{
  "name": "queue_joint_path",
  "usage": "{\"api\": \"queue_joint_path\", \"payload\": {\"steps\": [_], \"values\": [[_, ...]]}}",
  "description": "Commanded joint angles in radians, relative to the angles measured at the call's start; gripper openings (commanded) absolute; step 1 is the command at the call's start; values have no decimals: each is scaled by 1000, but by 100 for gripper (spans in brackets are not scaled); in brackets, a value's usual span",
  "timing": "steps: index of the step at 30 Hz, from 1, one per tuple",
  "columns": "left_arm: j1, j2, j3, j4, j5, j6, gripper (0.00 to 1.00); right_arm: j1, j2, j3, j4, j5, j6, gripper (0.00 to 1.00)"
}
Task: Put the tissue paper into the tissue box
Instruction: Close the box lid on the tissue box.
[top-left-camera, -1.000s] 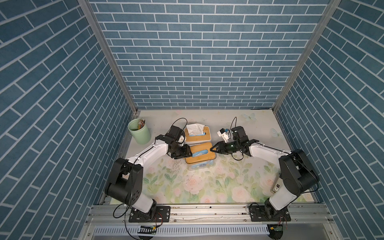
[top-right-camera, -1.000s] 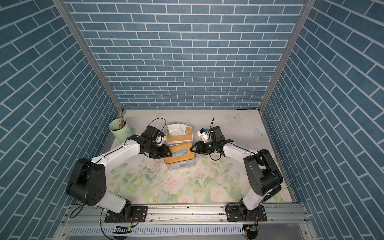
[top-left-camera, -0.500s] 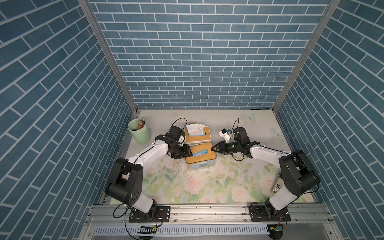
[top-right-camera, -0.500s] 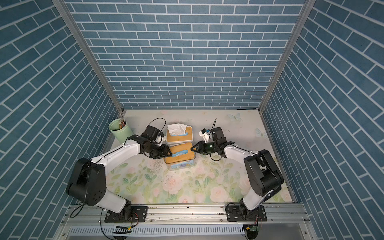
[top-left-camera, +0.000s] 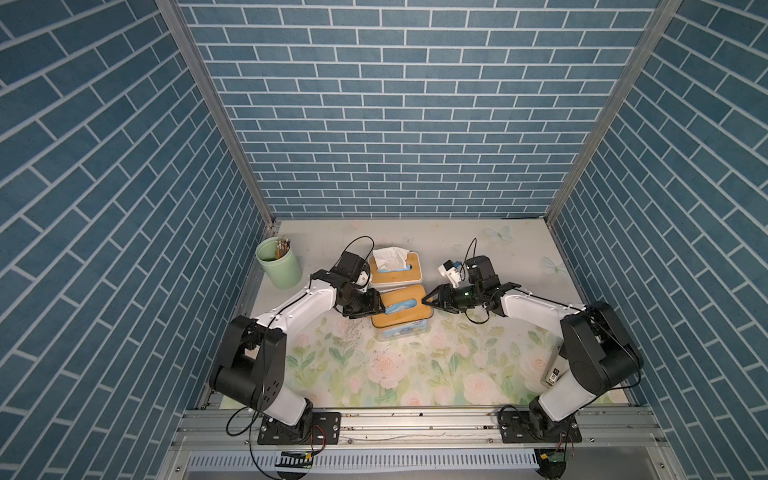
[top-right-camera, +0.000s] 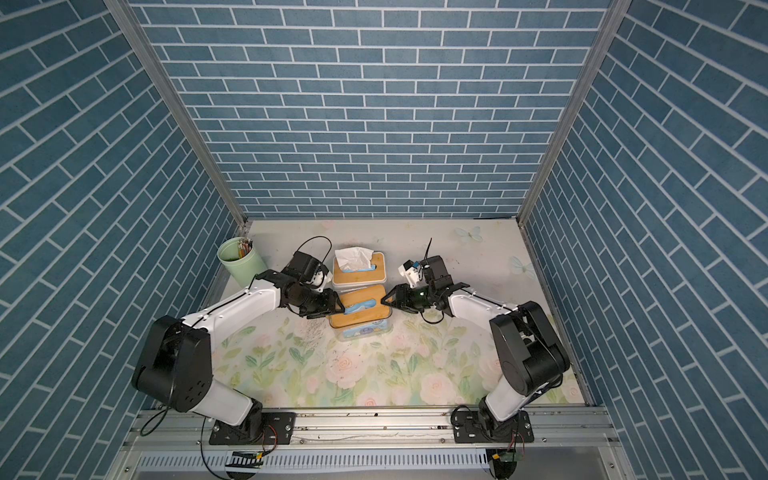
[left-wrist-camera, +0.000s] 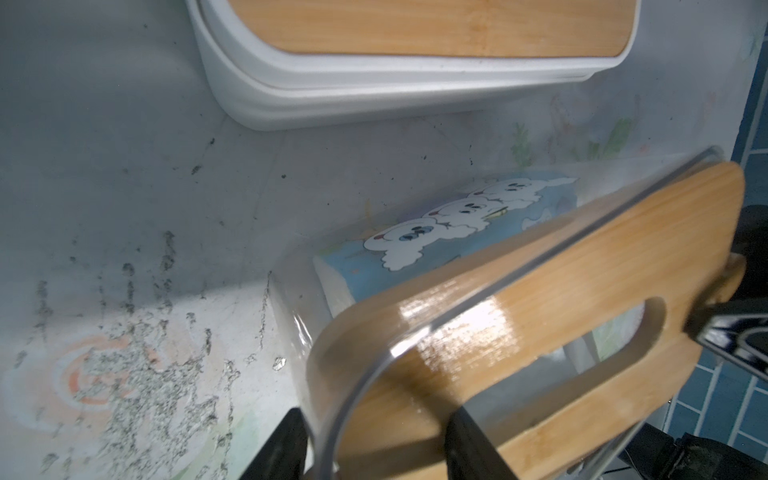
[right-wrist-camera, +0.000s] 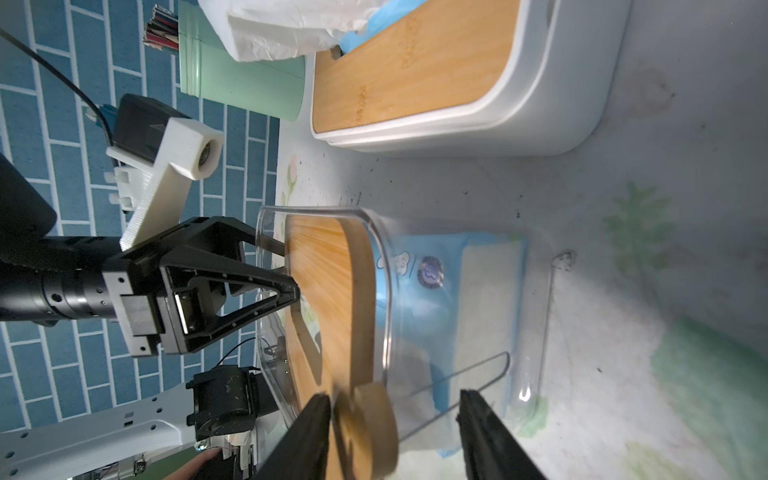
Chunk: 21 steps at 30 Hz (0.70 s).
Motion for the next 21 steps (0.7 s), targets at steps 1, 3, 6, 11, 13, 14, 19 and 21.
{"api": "queue_joint_path", "payload": {"steps": [1,3,6,11,13,14,19,21], "values": [[-3,-7,-10,9,4,-6,46,5,-39,32,-90,28,-75,54],[-3,-8,-9,9,4,-7,46,5,-53,34,-106,39,-87,55],[-3,-10,-7,9,0,-8,46,6,-69,28,-104,34,-84,54],[-2,-11,-10,9,-5,-10,46,29,-80,22,-76,10,-60,47],[-2,-13,-10,12,-4,-12,46,40,-81,20,-57,-5,-39,45],[-4,-13,-10,14,-4,-14,46,45,-81,16,-47,-11,-28,42],[-5,-16,-12,22,-4,-28,45,60,-76,-7,8,-38,23,36],[-6,-19,-13,26,1,-31,45,63,-77,-17,36,-49,44,36]]}}
